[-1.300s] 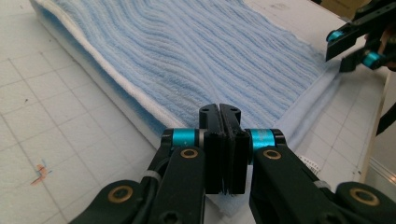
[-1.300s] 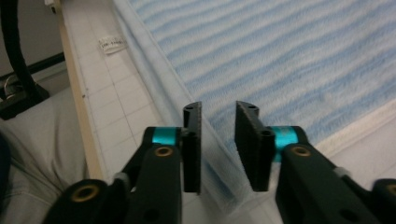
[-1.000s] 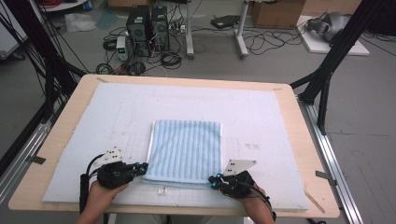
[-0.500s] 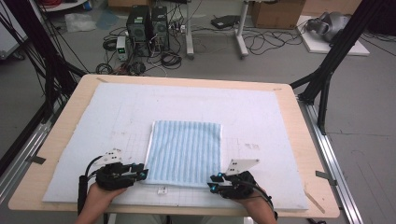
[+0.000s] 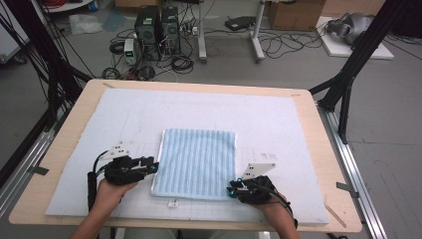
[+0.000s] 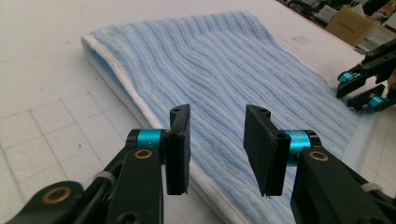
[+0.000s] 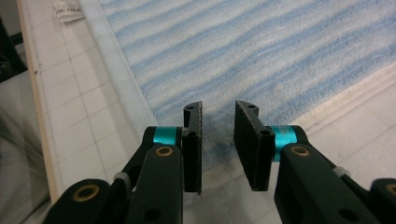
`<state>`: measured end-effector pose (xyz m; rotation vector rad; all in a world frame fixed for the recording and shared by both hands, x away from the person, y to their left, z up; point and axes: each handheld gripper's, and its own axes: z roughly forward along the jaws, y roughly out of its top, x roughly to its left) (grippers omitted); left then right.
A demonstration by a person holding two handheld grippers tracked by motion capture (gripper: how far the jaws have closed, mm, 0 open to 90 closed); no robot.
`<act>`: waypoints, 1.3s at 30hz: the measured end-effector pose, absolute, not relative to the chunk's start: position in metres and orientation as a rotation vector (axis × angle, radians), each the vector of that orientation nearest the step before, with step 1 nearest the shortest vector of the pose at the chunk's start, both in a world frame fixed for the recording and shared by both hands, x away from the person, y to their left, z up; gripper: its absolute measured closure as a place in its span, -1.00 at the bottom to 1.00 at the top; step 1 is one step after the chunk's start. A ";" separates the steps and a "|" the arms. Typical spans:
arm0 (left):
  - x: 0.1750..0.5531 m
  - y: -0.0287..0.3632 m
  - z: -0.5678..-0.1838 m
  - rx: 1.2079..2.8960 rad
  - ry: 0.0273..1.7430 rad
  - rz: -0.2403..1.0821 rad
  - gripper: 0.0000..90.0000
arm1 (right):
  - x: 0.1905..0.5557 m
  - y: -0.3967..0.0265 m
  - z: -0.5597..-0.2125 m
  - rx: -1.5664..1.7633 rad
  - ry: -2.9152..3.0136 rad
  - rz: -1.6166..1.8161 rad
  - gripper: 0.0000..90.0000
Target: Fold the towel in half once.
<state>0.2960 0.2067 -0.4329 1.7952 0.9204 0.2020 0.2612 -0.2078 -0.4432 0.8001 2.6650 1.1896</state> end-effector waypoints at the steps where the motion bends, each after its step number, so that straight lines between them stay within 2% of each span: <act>1: 0.301 0.206 -0.432 1.791 0.923 0.203 0.38 | 0.262 -0.208 -0.443 0.802 2.678 1.195 0.51; 7: 0.335 0.199 -0.431 1.797 0.919 0.245 0.40 | 0.277 -0.218 -0.434 0.847 2.587 1.389 0.40; 16: 0.384 0.180 -0.434 1.789 0.953 0.265 0.55 | 0.297 -0.226 -0.435 0.912 2.515 1.381 0.32; 19: 0.396 0.174 -0.440 1.817 0.984 0.260 0.57 | 0.302 -0.227 -0.435 0.962 2.483 1.391 0.17; 25: 0.410 0.165 -0.451 1.927 1.041 0.330 0.58 | 0.314 -0.230 -0.431 1.036 2.391 1.404 0.10; 31: 0.411 0.162 -0.451 1.949 1.061 0.374 0.62 | 0.331 -0.227 -0.429 1.071 2.321 1.320 0.16; 39: 0.411 0.164 -0.451 1.937 1.068 0.361 0.60 | 0.368 -0.212 -0.425 1.110 2.263 1.244 0.51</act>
